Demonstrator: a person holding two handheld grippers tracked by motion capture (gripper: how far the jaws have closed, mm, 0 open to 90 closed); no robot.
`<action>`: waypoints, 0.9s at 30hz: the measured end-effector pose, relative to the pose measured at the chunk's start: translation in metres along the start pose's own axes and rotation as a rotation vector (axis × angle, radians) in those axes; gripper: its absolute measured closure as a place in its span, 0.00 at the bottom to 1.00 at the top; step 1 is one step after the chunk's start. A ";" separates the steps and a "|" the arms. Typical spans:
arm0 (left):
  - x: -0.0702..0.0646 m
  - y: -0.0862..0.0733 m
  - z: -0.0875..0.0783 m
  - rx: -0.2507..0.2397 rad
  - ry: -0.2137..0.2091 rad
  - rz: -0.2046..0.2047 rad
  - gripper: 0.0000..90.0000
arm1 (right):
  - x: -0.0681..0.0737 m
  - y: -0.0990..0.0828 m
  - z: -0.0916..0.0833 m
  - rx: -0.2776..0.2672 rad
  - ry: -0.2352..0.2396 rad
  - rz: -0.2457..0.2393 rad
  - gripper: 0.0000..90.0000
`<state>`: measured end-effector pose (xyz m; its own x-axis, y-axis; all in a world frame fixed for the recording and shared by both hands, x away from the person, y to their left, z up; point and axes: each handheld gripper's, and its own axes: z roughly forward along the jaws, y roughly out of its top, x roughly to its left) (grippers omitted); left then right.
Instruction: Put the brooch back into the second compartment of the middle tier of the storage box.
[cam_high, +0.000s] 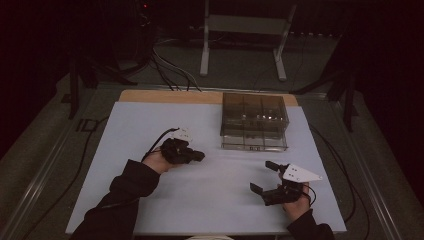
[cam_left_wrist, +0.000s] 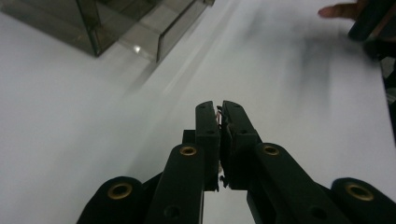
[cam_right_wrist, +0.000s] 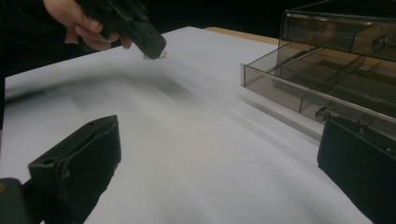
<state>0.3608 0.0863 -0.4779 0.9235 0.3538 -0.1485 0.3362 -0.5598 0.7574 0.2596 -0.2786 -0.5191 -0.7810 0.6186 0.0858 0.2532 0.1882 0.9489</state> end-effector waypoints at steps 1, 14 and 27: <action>0.000 0.002 0.001 -0.001 0.000 0.002 0.98 | 0.000 0.000 0.000 0.001 0.001 -0.002 0.00; 0.000 0.022 0.000 -0.017 -0.016 -0.001 0.98 | 0.000 0.000 0.000 0.004 0.002 -0.001 0.00; 0.001 0.046 -0.001 -0.031 -0.025 0.009 0.98 | 0.000 0.000 0.000 0.006 -0.003 -0.001 0.00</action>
<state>0.3765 0.0620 -0.4425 0.9309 0.3298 -0.1569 0.3222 -0.5392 0.7781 0.2596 -0.2781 -0.5191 -0.7795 0.6209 0.0834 0.2556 0.1937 0.9472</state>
